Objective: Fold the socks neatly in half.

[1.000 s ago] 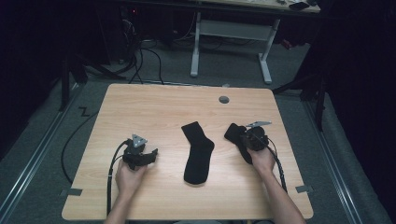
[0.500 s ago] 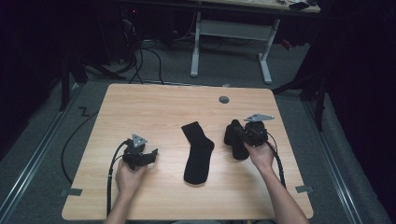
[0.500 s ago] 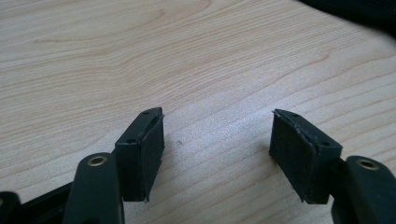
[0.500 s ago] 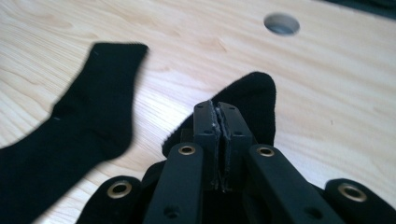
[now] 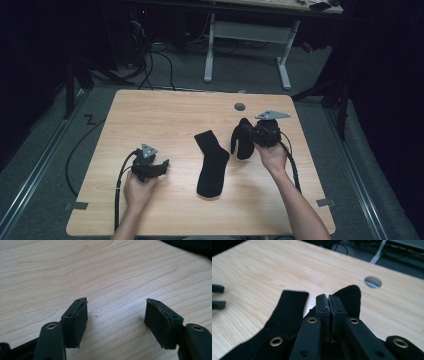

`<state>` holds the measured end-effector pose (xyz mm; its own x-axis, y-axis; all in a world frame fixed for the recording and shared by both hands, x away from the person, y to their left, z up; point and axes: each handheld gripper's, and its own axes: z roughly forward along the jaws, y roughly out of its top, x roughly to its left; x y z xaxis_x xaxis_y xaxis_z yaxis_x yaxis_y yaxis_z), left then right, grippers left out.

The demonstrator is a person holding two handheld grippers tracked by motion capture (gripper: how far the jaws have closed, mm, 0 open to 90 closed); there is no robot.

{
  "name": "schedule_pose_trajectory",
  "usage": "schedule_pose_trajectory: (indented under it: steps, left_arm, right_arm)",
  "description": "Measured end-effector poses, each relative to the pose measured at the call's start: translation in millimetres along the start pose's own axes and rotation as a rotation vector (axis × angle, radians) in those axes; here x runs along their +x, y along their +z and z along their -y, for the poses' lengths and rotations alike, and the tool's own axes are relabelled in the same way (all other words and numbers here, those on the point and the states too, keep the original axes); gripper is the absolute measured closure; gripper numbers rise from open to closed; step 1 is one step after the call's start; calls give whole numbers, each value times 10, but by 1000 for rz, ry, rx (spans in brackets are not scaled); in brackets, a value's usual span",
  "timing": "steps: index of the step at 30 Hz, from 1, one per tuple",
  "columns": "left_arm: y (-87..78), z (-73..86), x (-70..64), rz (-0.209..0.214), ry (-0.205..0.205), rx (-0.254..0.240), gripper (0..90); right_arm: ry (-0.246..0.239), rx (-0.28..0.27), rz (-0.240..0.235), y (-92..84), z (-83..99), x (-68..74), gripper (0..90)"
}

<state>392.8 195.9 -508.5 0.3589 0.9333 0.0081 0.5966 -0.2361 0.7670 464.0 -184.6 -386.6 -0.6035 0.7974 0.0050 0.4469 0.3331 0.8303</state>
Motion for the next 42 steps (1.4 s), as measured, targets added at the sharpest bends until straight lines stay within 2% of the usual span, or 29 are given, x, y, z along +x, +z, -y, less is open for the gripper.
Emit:
schedule_pose_trajectory:
  steps: [5,9,13,19,25,28,33,36,38,42]
  left_arm:
    - [0,0,3,2,0,1,348]
    - [0,-1,-2,0,3,3,346]
    - [0,-1,-2,-1,3,3,346]
    - [1,-2,-2,-1,2,3,345]
    - [1,-2,-1,-1,0,2,351]
    - [1,-1,-1,-1,0,1,351]
    - [1,-3,2,-1,0,3,354]
    - [2,-3,1,-1,-2,2,354]
    - [3,-4,2,-1,-2,2,354]
    - [5,-4,2,-2,-3,1,354]
  right_arm:
    - [-28,-24,-12,19,-138,105,873]
    - [-28,-30,-32,57,-234,187,872]
    - [-73,-47,-50,25,-316,330,872]
    - [-55,-40,-64,70,-400,390,873]
    - [-69,2,-79,268,-477,504,874]
    - [-72,1,-77,364,-562,563,874]
    - [-22,-28,-73,501,-679,621,873]
    - [-4,-3,-65,614,-643,656,874]
    - [-26,42,-51,693,-542,700,873]
    - [-20,85,-45,665,-328,687,872]
